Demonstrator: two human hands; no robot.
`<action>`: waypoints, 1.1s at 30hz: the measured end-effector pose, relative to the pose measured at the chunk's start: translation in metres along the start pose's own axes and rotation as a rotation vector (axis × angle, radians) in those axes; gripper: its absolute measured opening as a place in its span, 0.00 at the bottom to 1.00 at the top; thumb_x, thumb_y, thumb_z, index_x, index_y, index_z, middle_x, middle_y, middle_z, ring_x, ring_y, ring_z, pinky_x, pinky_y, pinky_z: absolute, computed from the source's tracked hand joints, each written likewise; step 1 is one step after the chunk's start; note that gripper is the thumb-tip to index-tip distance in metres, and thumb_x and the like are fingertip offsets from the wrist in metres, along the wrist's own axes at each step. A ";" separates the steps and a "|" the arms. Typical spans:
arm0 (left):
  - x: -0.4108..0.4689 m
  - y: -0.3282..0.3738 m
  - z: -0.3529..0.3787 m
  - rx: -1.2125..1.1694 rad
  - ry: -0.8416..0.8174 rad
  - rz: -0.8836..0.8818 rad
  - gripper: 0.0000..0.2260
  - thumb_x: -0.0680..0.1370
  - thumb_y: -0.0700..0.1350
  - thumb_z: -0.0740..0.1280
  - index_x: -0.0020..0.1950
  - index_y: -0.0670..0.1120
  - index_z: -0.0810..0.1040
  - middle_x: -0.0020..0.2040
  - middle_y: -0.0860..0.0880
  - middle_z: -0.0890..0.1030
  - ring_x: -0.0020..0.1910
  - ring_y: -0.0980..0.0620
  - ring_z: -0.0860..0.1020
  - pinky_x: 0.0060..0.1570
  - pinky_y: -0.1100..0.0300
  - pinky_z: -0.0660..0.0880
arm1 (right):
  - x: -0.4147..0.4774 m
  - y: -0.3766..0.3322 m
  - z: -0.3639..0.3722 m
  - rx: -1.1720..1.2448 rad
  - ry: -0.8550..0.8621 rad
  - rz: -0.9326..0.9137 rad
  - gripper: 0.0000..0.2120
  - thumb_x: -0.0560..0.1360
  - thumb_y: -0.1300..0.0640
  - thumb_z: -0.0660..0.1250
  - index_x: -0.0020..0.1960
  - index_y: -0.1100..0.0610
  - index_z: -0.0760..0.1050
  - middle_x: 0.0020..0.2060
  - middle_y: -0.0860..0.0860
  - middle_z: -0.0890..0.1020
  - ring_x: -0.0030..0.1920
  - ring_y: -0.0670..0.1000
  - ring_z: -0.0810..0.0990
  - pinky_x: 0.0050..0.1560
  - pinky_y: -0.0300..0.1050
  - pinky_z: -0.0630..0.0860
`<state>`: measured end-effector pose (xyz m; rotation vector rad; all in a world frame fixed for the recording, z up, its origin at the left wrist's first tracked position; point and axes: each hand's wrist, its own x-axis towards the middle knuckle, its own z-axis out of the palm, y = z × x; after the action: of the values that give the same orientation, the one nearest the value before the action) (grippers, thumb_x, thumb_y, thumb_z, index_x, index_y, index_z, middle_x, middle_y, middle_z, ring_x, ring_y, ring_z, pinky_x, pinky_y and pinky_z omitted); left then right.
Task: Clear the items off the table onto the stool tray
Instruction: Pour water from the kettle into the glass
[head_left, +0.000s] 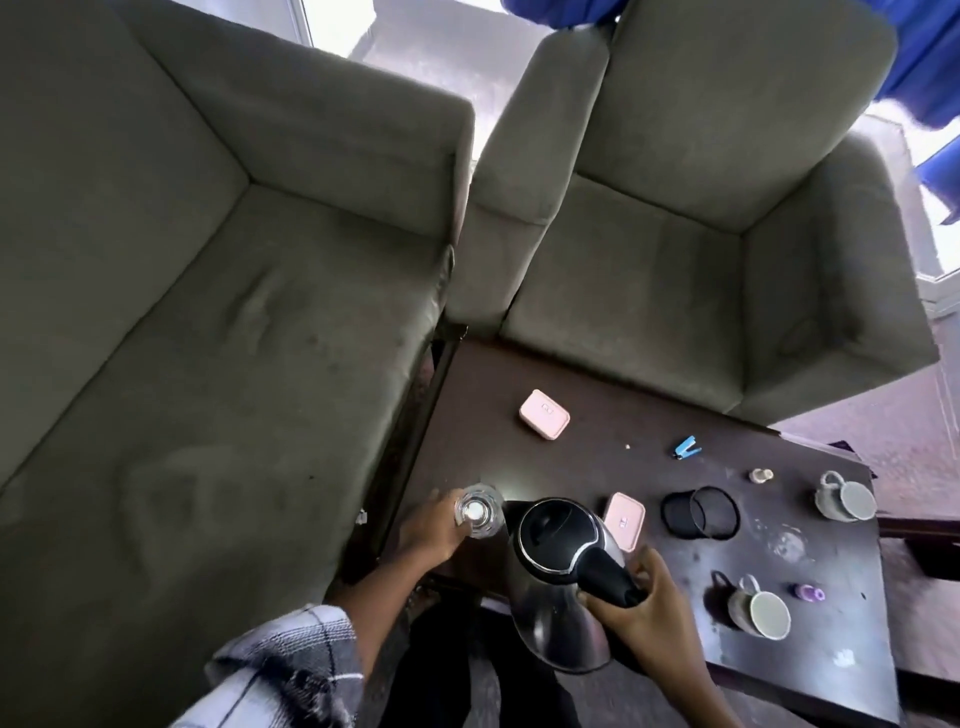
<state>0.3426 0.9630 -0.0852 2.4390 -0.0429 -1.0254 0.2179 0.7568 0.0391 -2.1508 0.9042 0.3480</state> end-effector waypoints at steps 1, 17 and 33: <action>0.004 -0.001 0.003 0.051 -0.016 0.014 0.27 0.74 0.54 0.66 0.72 0.53 0.62 0.66 0.45 0.71 0.64 0.44 0.73 0.61 0.51 0.72 | 0.003 0.001 0.003 -0.008 -0.004 0.004 0.22 0.57 0.51 0.80 0.42 0.53 0.69 0.34 0.49 0.80 0.37 0.51 0.80 0.43 0.50 0.75; 0.041 -0.016 0.042 0.312 0.078 0.038 0.32 0.71 0.52 0.71 0.71 0.58 0.58 0.62 0.47 0.76 0.56 0.43 0.78 0.50 0.52 0.76 | 0.025 0.015 0.033 -0.178 0.008 0.023 0.23 0.57 0.46 0.78 0.39 0.52 0.66 0.35 0.49 0.81 0.37 0.54 0.80 0.38 0.50 0.75; 0.041 -0.013 0.043 0.282 0.070 -0.003 0.30 0.73 0.51 0.70 0.71 0.57 0.58 0.62 0.46 0.76 0.57 0.43 0.78 0.52 0.53 0.75 | 0.032 0.012 0.033 -0.258 -0.002 0.012 0.23 0.58 0.43 0.76 0.42 0.51 0.68 0.37 0.50 0.81 0.42 0.58 0.80 0.42 0.52 0.76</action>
<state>0.3404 0.9474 -0.1444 2.7273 -0.1707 -0.9910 0.2333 0.7598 -0.0058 -2.3792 0.9127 0.4965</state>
